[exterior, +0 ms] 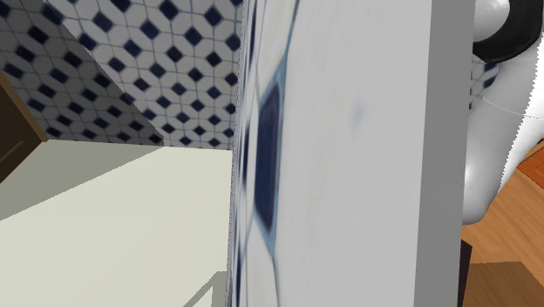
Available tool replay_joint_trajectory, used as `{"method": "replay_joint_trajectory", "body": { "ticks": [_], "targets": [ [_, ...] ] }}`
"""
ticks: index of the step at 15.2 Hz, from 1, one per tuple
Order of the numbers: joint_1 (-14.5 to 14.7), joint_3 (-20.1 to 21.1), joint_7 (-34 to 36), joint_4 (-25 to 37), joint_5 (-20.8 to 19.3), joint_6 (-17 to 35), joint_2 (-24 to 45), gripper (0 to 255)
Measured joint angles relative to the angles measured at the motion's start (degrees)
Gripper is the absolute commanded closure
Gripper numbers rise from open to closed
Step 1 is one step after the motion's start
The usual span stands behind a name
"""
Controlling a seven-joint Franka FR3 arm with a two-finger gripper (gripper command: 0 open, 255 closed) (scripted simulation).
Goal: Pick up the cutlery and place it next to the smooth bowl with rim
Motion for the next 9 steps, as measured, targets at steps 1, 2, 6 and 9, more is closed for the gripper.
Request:
{"method": "replay_joint_trajectory", "body": {
  "ticks": [1, 2, 6, 9],
  "targets": [
    [0.0, 0.0, 0.0, 0.0, 0.0, 0.0, 0.0, 255],
    [0.0, 0.0, 0.0, 0.0, 0.0, 0.0, 0.0, 255],
    [0.0, -0.1, 0.1, 0.1, -0.2, -0.4, -0.3, 255],
    [0.2, -0.3, 0.8, 0.7, -1.2, -2.0, -1.6, 255]
  ]
}}
